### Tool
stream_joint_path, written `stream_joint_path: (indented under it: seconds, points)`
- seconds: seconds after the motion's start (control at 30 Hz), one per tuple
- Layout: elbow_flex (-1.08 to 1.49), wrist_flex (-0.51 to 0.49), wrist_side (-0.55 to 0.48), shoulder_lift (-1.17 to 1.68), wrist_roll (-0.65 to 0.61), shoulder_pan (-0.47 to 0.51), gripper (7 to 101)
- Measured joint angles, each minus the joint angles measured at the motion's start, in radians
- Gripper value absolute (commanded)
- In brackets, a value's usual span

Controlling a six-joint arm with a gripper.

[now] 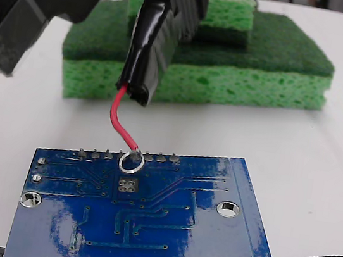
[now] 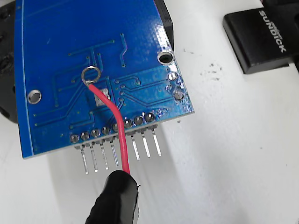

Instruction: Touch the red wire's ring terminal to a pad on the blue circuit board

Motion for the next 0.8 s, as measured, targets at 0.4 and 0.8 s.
stream_joint_path:
  seconds: [0.4,0.8]
  points:
    - [-0.002,0.002,0.008,-0.008,-0.002,-0.012,100.3]
    - [0.002,0.002,0.012,-0.017,0.000,-0.020,100.3]
